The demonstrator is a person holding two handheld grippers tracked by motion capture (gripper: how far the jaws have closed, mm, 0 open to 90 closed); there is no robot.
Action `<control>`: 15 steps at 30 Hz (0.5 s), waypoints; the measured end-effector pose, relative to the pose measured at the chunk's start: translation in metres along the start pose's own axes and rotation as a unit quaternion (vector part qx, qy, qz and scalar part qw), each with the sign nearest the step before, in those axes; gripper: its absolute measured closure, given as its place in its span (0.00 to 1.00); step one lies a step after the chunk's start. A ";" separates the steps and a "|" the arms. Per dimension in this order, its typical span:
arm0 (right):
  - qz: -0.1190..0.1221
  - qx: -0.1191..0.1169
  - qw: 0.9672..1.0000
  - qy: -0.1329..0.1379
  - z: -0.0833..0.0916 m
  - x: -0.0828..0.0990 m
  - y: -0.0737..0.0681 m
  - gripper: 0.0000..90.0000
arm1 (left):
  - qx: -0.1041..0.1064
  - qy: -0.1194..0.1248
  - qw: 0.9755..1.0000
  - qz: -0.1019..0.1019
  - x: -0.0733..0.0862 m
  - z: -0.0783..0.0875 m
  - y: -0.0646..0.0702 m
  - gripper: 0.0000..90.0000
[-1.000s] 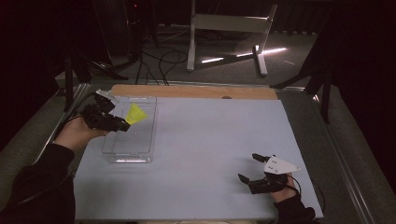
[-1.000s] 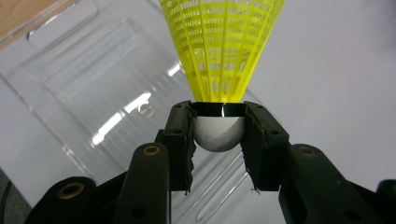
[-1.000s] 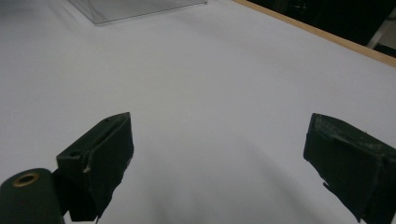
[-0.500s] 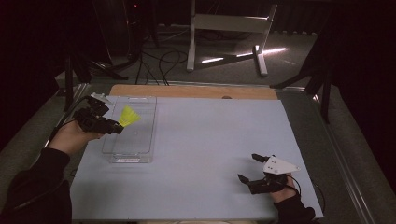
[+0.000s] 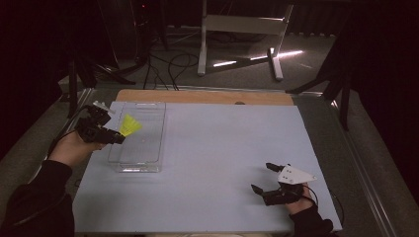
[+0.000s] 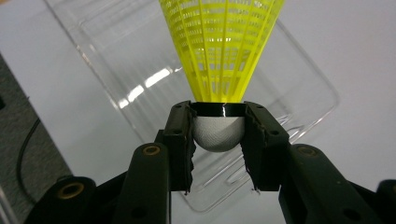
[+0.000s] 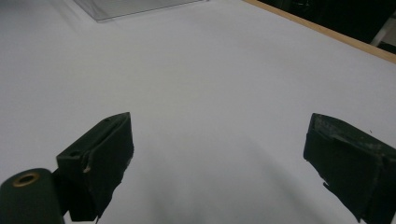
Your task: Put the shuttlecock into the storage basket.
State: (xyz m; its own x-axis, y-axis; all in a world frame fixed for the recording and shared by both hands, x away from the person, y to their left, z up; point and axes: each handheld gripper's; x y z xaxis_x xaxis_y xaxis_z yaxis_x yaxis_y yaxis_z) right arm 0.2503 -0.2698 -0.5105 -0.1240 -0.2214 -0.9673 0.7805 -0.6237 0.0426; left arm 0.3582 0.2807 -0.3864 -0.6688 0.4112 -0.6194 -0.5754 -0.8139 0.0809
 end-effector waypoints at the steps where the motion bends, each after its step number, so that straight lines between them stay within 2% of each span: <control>1: -0.001 -0.001 1.000 0.000 0.000 0.000 0.000 0.09 | 0.000 -0.002 1.000 0.001 0.001 -0.001 0.000 0.73; 10: -0.001 -0.001 1.000 -0.001 0.000 0.000 0.000 0.09 | -0.004 -0.012 1.000 0.005 0.012 -0.006 -0.001 0.73; 15: -0.002 -0.001 1.000 -0.002 0.000 0.000 0.000 0.09 | 0.003 -0.020 1.000 0.007 0.019 -0.012 -0.001 0.73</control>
State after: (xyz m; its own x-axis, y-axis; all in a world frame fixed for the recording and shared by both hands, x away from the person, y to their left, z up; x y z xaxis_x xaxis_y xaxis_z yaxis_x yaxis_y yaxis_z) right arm 0.2504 -0.2695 -0.5108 -0.1286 -0.2215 -0.9667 0.7811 -0.6232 0.0389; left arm 0.3519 0.2848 -0.4071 -0.6957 0.4158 -0.5857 -0.5677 -0.8179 0.0937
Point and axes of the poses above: each handheld gripper's, and its own axes: z roughly backward along the jaws, x roughly out of its underside, y roughly to its right, and after that the axes turned 14 degrees about y, right-handed
